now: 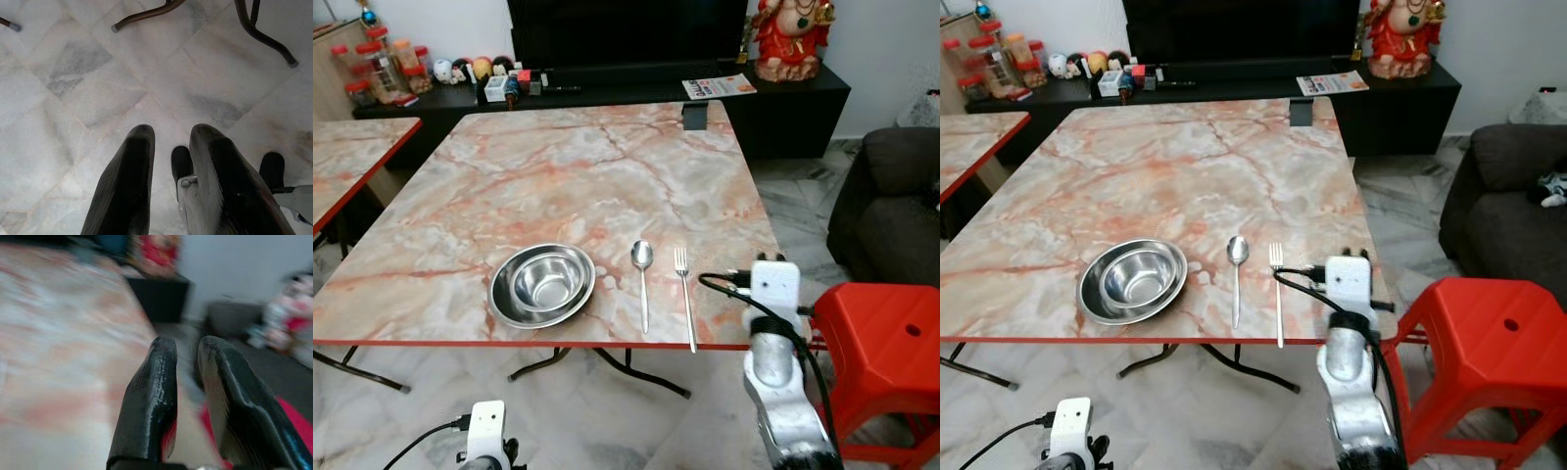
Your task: Setting the table
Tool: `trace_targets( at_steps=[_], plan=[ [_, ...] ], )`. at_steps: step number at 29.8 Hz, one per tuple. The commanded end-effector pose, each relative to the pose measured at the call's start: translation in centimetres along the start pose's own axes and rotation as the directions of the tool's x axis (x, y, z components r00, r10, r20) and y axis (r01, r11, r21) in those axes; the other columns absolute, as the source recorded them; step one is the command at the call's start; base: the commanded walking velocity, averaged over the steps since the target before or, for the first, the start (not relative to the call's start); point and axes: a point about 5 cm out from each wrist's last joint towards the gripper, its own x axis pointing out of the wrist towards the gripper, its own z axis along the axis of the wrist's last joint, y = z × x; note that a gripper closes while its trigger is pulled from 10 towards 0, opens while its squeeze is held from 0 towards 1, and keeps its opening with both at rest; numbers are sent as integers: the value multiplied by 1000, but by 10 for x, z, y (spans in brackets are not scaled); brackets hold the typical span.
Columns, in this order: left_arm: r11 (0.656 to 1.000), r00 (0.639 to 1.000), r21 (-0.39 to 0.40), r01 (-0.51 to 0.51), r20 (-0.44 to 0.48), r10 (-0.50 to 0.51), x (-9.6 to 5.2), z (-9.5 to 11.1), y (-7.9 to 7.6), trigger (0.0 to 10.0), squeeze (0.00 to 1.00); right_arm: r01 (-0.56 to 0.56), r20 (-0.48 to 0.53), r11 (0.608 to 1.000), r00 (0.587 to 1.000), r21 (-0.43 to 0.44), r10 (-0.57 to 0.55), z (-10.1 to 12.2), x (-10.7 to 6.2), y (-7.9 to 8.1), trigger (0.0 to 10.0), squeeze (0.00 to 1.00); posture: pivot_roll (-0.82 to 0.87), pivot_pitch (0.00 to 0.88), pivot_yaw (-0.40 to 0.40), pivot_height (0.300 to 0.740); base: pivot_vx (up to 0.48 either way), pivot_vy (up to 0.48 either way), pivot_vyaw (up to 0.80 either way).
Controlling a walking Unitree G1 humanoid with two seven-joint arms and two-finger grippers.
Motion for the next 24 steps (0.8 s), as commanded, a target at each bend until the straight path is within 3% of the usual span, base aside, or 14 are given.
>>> trace_targets(
  at_steps=[1,3,4,7,10,12,13,15,16,17,18,21,23,24],
  plan=[
    [1000,1000,-8,-5,-3,5,0,0,2,10000,0,149,-47,987,987,-65,-152,-17,-2,-30,10000,0,-85,0,75,740,0,0,0],
    [1000,1000,-8,-4,-3,4,0,0,1,10000,0,169,-55,983,983,-78,-173,-20,-3,-35,10000,0,-86,0,74,740,0,0,0],
    [1000,1000,-9,-3,-6,3,0,-1,1,10000,0,227,-72,966,969,-127,-238,-30,-7,-49,10000,0,-87,0,73,740,0,0,0],
    [1000,1000,-12,-2,-8,2,0,-2,0,10000,0,322,-84,927,936,-193,-342,-41,-15,-72,10000,0,-93,0,71,740,0,0,0],
    [1000,1000,-14,-1,-11,1,-1,-4,0,10000,0,363,-115,907,913,-213,-392,-50,-20,-83,10000,0,-99,0,71,740,0,0,0],
    [1000,1000,-13,0,-12,0,-1,-4,0,10000,0,369,-164,903,899,-219,-407,-60,-24,-86,10000,0,-99,0,71,740,0,0,0],
    [1000,1000,-13,4,-15,-4,-1,-5,-1,10000,0,374,-318,902,846,-217,-428,-89,-36,-90,10000,0,-101,0,70,740,0,0,0],
    [1000,1000,-13,5,-15,-5,-1,-5,-1,10000,0,376,-355,901,829,-217,-432,-96,-39,-91,10000,0,-101,0,70,740,0,0,0],
    [1000,1000,-15,7,-15,-7,-1,-5,-2,10000,0,358,-453,911,791,-203,-412,-113,-46,-88,10000,0,-101,0,69,740,0,0,0],
    [1000,1000,-16,11,-16,-11,-1,-5,-3,10000,0,324,-601,930,714,-172,-359,-138,-60,-83,10000,0,-94,0,65,740,0,0,0],
    [1000,1000,-17,12,-16,-13,-1,-5,-4,10000,0,298,-648,941,688,-158,-327,-146,-65,-79,10000,0,-95,0,64,740,0,0,0],
    [1000,1000,-17,13,-16,-14,-1,-5,-4,10000,0,273,-674,950,675,-150,-301,-151,-67,-77,10000,0,-95,0,64,740,0,0,0],
    [1000,1000,-20,14,-19,-14,-1,-6,-5,10000,0,216,-753,966,609,-145,-249,-164,-76,-70,10000,0,-91,0,58,740,0,0,0],
    [1000,1000,-21,14,-20,-14,-1,-6,-5,10000,0,202,-763,969,601,-144,-239,-166,-77,-69,10000,0,-90,0,56,740,0,0,0]
  ],
)
